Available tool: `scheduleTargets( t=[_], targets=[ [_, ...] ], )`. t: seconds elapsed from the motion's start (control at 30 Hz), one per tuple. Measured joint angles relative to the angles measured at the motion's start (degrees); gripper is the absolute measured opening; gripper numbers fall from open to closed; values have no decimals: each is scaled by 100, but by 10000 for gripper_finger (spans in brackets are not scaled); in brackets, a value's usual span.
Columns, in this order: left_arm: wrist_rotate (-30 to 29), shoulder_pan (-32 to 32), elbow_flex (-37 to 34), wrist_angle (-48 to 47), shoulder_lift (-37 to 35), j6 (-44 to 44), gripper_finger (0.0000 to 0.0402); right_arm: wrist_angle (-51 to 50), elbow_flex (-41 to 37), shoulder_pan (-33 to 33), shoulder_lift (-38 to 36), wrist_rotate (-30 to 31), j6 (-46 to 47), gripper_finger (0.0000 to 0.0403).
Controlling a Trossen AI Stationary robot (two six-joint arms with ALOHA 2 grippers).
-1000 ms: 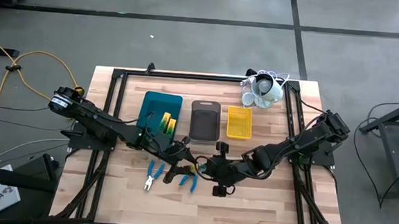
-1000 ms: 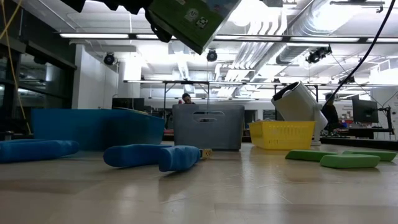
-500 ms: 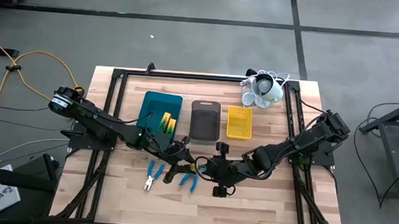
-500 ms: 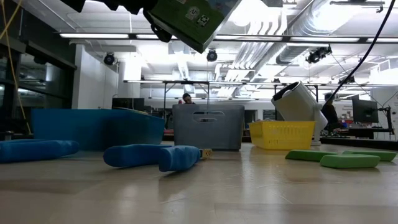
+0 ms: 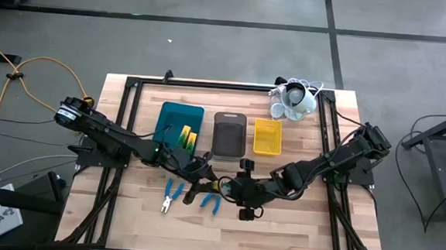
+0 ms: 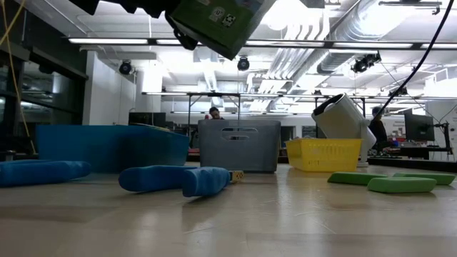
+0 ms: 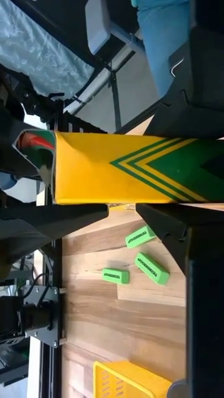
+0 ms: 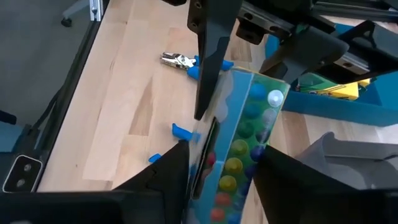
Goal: Pick & Place School Supplies
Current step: Put the crayon box into the blue bin
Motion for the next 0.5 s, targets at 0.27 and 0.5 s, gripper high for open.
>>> scheduleTargets(
  t=[0.27,0.5],
  targets=[
    [4,0,-2,-15,0,-160,127,-58,0,7,-33,-174,-148,186],
    [7,0,-2,-49,2,-145,113,-177,9,13,-304,-153,-151,190]
  ],
)
